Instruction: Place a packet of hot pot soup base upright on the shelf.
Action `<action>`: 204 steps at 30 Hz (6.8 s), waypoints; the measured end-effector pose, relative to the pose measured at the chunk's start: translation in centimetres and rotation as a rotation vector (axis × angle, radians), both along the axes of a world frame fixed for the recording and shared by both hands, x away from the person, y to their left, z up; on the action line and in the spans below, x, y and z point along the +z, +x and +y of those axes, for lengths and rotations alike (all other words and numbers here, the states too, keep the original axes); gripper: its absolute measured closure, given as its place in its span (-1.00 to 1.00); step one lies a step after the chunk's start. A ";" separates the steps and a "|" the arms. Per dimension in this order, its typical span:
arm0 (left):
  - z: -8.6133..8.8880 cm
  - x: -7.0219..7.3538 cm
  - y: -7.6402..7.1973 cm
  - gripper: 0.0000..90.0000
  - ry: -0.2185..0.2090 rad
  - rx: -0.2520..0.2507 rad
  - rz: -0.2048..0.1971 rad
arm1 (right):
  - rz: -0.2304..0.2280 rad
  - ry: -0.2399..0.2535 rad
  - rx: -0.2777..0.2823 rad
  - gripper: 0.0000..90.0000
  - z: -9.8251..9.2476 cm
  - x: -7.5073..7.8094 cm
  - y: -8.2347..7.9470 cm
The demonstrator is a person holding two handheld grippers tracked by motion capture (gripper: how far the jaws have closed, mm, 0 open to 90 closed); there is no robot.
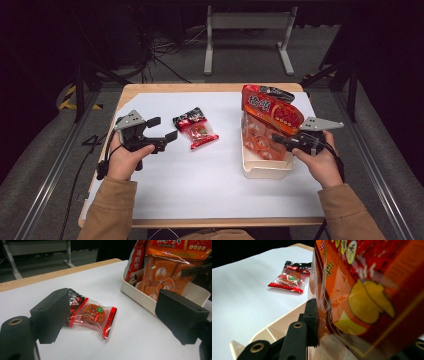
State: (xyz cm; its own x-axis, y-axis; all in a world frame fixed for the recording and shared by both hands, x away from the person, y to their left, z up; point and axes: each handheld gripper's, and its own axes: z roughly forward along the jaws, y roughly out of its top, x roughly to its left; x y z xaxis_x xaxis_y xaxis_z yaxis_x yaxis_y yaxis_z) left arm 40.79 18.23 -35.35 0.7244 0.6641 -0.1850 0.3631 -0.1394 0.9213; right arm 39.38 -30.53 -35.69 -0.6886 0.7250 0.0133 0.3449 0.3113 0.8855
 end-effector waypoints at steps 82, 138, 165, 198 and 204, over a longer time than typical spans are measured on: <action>-7.4 -8.8 4.7 -0.58 0.225 0.057 0.187 | -0.020 0.014 -0.182 -0.25 -6.7 0.1 -1.9; -7.9 -9.0 5.0 0.99 0.355 0.101 0.162 | -0.032 0.033 -0.170 -0.01 -7.0 1.0 -2.6; -7.2 -3.1 -3.2 0.99 0.288 -0.042 0.023 | -0.130 0.129 -0.122 0.19 -5.4 6.6 -6.5; -8.2 -1.8 -9.4 0.99 0.209 -0.189 -0.018 | 0.028 0.118 0.116 -0.11 6.7 1.8 -3.5; -8.6 -1.6 -10.4 0.99 0.206 -0.209 -0.033 | 0.045 0.109 0.116 -0.14 7.5 1.1 -2.6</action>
State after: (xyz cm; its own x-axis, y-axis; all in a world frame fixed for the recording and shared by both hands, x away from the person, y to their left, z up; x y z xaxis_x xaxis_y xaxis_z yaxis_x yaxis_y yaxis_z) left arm 30.38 9.58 -36.92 0.8531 0.5206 -0.0357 0.2767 -0.3932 0.8768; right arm 36.74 -23.05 -34.63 -0.7643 0.6336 0.1203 0.3523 0.2540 0.9008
